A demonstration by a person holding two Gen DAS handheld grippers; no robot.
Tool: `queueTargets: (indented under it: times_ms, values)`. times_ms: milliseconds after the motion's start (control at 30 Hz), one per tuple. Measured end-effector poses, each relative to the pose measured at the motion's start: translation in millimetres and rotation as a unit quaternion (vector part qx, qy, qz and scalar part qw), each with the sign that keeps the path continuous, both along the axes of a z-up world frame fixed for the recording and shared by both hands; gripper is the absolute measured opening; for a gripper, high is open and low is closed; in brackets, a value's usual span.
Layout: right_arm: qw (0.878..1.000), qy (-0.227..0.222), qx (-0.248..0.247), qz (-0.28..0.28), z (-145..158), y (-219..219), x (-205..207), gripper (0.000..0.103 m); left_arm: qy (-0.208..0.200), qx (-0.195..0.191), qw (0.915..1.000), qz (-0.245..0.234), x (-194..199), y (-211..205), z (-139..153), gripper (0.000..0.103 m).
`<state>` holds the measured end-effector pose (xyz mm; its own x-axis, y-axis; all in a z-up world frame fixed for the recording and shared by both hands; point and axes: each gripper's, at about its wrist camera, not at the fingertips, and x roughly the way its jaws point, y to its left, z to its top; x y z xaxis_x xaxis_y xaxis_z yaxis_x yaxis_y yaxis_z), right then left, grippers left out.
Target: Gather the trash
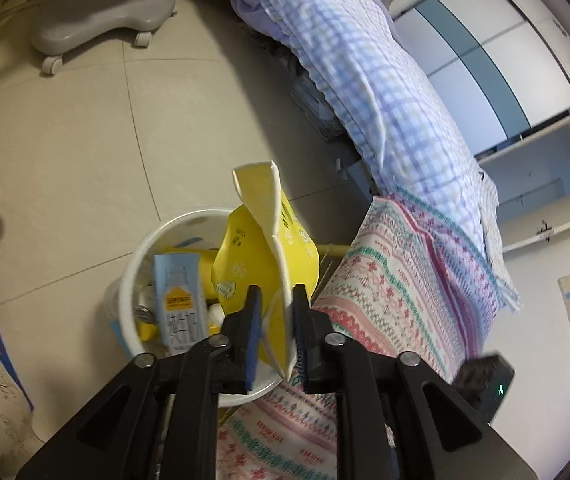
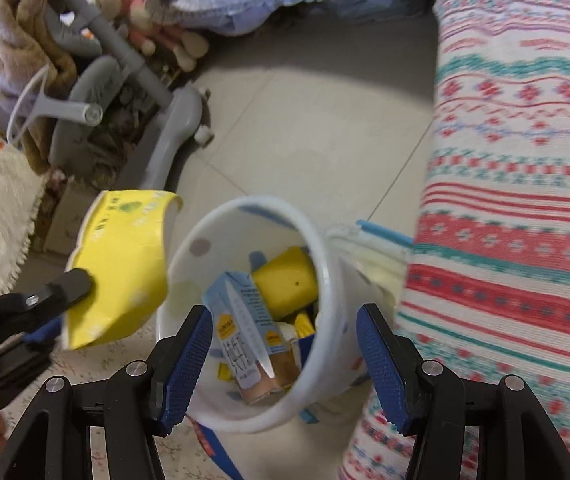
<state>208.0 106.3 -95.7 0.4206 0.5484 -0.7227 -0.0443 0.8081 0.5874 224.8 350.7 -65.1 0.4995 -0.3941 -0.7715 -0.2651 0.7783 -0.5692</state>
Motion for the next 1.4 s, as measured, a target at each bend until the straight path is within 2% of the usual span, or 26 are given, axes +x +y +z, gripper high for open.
queueTargets:
  times_ms: [33,133,233,300,500,600,667,733,800,867,933,1067,1133,1400]
  values:
    - [1.000,-0.002,0.002,-0.003,2.3,-2.2,-0.8,0.065,0.010,-0.004,0.9999,0.004,3.7,-2.1,-5.2,0.027]
    - [1.000,-0.007,0.008,-0.009,9.9,-14.0,-6.7,0.065,0.062,-0.010,0.9980,-0.010,15.2,-9.1,-27.6,0.034]
    - [1.000,-0.019,0.001,-0.014,17.4,-26.2,-16.6,0.065,0.073,-0.030,0.9969,-0.003,18.7,-7.3,-37.5,0.034]
    - [1.000,-0.026,-0.007,-0.011,21.9,-33.1,-25.8,0.065,0.062,-0.030,0.9976,-0.002,16.9,-6.8,-32.4,0.034]
    - [0.998,-0.040,-0.034,0.031,31.1,-40.3,-60.5,0.065,0.013,0.037,0.9990,-0.021,-6.3,-17.5,4.3,0.035]
    - [0.993,-0.057,-0.059,0.087,40.8,-33.0,-87.3,0.065,0.004,0.093,0.9953,-0.027,-26.6,-32.4,18.8,0.044]
    - [0.987,-0.075,-0.073,0.121,50.2,-27.7,-104.2,0.068,-0.007,0.116,0.9927,-0.033,-40.4,-43.7,26.2,0.049]
    - [0.979,-0.098,-0.083,0.158,63.9,-23.9,-124.5,0.070,-0.027,0.157,0.9862,-0.046,-66.8,-62.5,36.6,0.059]
    - [0.973,-0.116,-0.093,0.179,74.0,-24.9,-141.3,0.072,-0.030,0.223,0.9739,-0.032,-97.4,-76.5,43.6,0.069]
    - [0.966,-0.135,-0.105,0.195,84.8,-29.7,-157.1,0.076,-0.048,0.261,0.9639,-0.020,-131.1,-90.7,49.6,0.073]
    - [0.961,-0.148,-0.115,0.205,90.4,-36.2,-170.8,0.078,-0.061,0.272,0.9603,-0.019,-158.1,-100.8,53.7,0.079]
    - [0.950,-0.183,-0.142,0.210,93.8,-49.5,-195.4,0.082,-0.074,0.300,0.9509,-0.012,-200.0,-119.3,58.7,0.079]
    - [0.947,-0.200,-0.147,0.203,93.4,-56.1,-204.2,0.084,-0.079,0.324,0.9427,-0.008,-217.5,-128.7,63.3,0.079]
    - [0.947,-0.222,-0.136,0.188,101.9,-75.1,-216.1,0.092,-0.109,0.365,0.9245,0.020,-264.8,-153.1,88.7,0.084]
